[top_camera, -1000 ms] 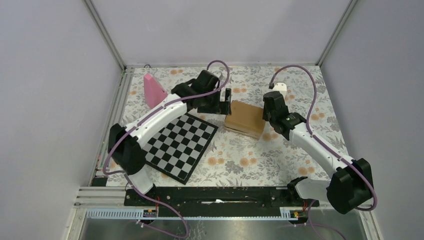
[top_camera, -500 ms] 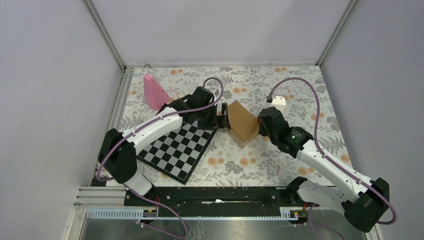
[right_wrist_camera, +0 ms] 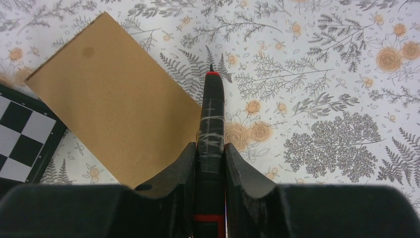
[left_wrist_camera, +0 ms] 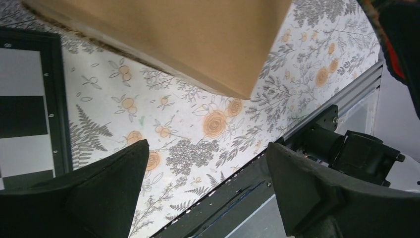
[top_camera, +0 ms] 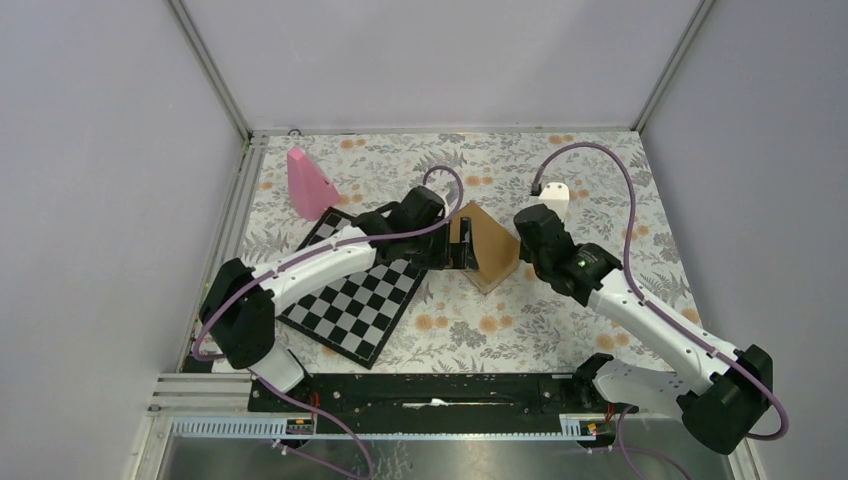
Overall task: Unpack the express box
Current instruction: Adjust the express box at the center of the board.
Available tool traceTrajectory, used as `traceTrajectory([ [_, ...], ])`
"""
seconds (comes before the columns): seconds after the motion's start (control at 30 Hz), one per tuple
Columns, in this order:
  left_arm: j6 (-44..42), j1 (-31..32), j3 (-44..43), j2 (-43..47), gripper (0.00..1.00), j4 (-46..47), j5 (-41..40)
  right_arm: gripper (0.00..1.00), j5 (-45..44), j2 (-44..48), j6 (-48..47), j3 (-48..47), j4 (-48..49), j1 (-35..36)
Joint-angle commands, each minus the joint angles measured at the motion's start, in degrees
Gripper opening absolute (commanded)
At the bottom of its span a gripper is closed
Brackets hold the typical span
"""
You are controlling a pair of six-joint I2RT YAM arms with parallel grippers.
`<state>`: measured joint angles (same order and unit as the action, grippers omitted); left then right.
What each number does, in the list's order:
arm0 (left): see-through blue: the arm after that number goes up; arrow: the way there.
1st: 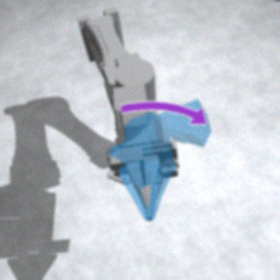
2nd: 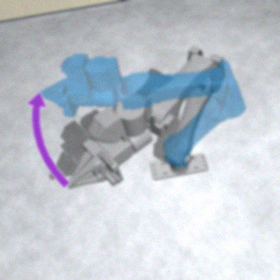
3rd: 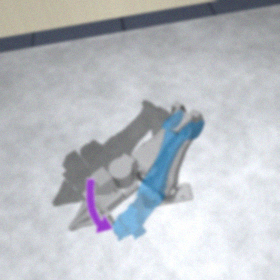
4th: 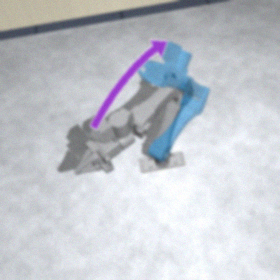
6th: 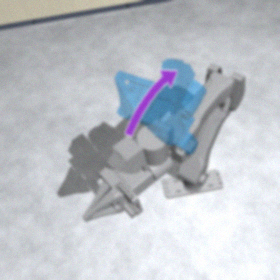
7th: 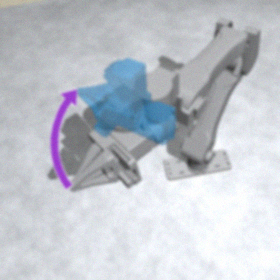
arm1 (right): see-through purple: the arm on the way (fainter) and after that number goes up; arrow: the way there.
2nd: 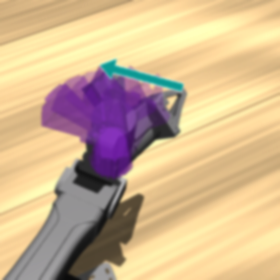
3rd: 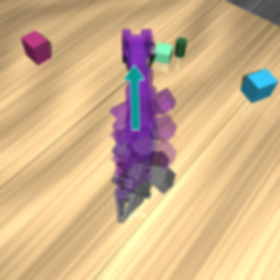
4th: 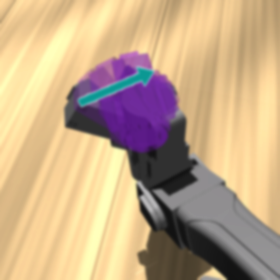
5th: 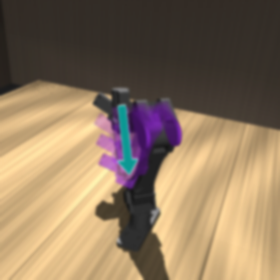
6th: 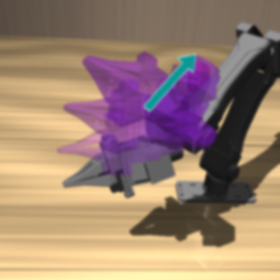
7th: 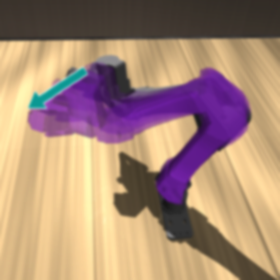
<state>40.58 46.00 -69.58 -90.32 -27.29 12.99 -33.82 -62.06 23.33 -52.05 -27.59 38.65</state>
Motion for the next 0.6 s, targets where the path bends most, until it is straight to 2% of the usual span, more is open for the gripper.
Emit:
traceTrajectory([
  [0.0,-0.1,2.1,-6.7,1.6,0.97,3.1,-7.0,0.00,-4.7,0.9,-1.7,-3.9,1.3,-0.3],
  [0.3,-3.6,1.9,-26.4,-14.0,0.97,1.3,-6.5,0.00,-3.1,4.5,-0.9,-2.7,-0.2,-4.2],
  [0.57,-2.8,1.9,-39.4,-27.6,0.97,-0.4,-7.0,0.00,-4.1,13.0,1.4,-1.0,-2.5,-4.8],
])
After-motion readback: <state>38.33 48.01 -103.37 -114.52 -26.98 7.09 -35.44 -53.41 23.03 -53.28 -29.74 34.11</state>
